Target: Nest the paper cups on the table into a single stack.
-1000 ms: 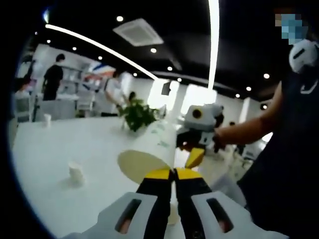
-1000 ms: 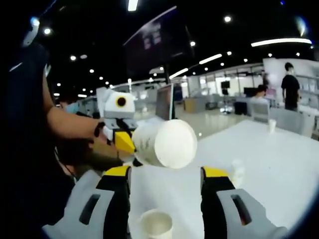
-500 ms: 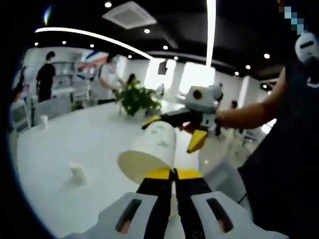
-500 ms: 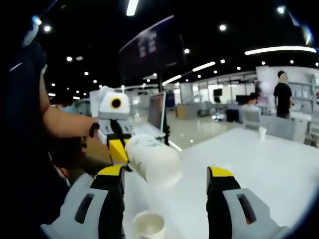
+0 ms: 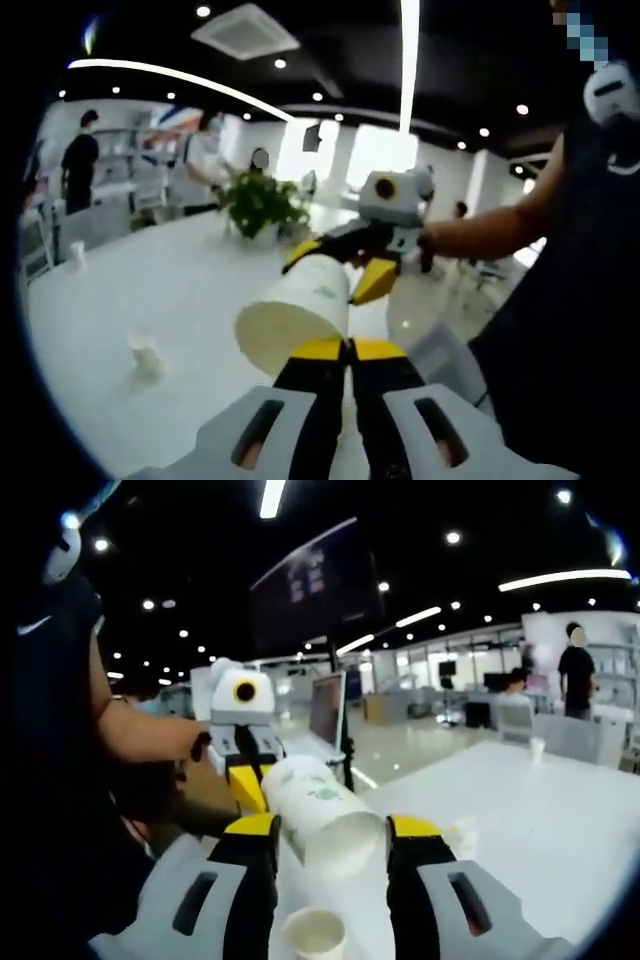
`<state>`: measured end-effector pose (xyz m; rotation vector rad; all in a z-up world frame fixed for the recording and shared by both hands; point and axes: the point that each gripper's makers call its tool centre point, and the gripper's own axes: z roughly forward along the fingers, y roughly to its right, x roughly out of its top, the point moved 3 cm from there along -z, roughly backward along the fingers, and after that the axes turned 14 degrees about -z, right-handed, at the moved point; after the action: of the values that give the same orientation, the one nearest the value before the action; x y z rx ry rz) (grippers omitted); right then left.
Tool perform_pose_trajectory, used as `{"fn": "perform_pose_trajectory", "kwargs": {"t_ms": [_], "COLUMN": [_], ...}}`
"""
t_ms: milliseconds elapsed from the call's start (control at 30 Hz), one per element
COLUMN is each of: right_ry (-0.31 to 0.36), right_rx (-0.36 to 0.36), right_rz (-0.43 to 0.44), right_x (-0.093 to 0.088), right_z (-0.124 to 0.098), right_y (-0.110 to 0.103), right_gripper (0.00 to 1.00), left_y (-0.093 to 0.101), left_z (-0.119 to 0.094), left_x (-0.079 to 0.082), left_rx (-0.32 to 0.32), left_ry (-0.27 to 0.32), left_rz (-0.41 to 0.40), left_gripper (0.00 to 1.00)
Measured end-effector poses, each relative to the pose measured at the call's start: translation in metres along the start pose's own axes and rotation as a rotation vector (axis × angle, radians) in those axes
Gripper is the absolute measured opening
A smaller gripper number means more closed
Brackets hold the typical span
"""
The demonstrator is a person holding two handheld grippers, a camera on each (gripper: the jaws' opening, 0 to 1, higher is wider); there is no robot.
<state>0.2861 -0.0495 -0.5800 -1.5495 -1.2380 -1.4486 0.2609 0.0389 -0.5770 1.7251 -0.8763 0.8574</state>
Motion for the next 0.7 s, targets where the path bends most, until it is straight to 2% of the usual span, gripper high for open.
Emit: {"fn": "perform_pose_trajectory", "kwargs": {"t_ms": [100,233,400,633,700], "right_ry": [0.000,-0.007,-0.010,-0.028,-0.029], "right_rx": [0.001,0.007,0.017,0.014,0.006], "right_rz": [0.001,-0.001,0.004,0.001,0.003], "right_x": [0.001,0.000,-0.001,-0.003,-0.003], "right_z": [0.001,0.002,0.003,0.003,0.002], "right_y": [0.000,0.000,-0.003,-0.002,-0.001], "right_gripper": [0.39,0.39,0.39,0.41,0.44], "left_y": [0.000,0.000,0.003,0.004,0.000], "left_z": [-0.003,-0.002,-0.006,-0.005,-0.005], "left_x": [0.005,0.005,0.011,0.013,0.015], "left_rx": [-0.006,-0.008,-0.026,-0.019,0.015], "left_ry": [0.030,0.030,0.061,0.029,0.002], "left_rz": [-0.007,-0.006,-0.016,-0.008,0.008], "left_gripper": [0.00,0.00,0.00,0.00,0.00]}}
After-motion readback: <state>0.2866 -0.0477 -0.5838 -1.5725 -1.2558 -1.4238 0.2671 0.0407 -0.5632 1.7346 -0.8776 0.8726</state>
